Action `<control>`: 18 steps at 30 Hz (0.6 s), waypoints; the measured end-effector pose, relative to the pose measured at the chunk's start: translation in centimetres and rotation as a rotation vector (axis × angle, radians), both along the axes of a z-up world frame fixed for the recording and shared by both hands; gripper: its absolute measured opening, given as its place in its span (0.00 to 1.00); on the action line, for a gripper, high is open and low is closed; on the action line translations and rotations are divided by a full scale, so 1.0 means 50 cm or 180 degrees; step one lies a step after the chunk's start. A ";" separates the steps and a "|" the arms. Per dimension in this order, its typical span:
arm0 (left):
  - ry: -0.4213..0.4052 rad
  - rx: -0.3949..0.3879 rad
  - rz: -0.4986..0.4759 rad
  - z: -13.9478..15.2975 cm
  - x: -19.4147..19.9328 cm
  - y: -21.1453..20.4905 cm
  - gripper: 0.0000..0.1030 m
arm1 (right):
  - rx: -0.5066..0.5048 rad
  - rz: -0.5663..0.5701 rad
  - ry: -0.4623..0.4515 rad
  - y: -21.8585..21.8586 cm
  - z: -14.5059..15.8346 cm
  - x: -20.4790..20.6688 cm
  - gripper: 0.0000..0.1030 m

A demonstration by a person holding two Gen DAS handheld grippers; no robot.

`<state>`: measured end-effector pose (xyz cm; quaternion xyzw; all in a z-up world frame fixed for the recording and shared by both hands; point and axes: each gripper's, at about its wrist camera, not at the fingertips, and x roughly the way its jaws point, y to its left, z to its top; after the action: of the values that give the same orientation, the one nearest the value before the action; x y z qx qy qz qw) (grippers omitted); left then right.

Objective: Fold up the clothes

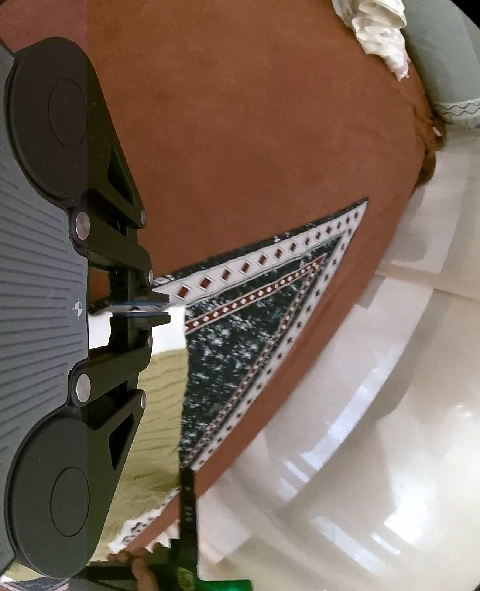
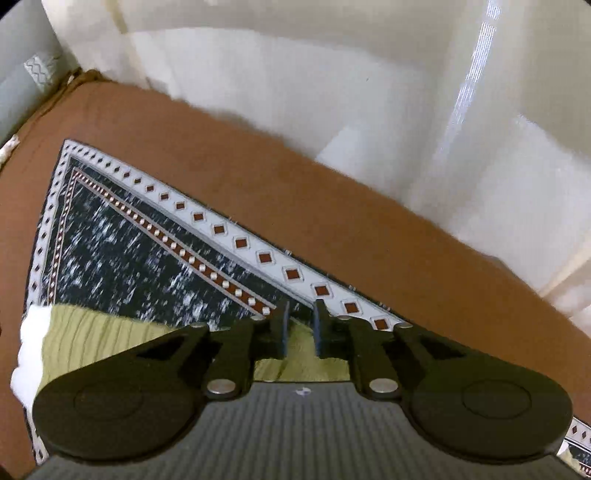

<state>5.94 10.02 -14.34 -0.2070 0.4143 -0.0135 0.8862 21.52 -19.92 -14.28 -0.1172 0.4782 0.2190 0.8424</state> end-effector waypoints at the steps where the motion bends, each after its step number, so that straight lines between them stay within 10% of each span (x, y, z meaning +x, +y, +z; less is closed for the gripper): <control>1: 0.0006 -0.0007 -0.0016 0.002 -0.006 0.002 0.22 | 0.0001 -0.0012 -0.0037 -0.004 0.009 -0.001 0.24; 18: 0.0123 -0.0106 -0.1378 0.051 -0.207 -0.141 0.54 | 0.0635 -0.0452 -0.0498 -0.354 0.261 -0.453 0.46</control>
<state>-4.42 2.95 -11.79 -0.1280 0.4658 -0.2063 0.8509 -1.14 -37.61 -1.22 -0.0154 0.3941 0.1954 0.8979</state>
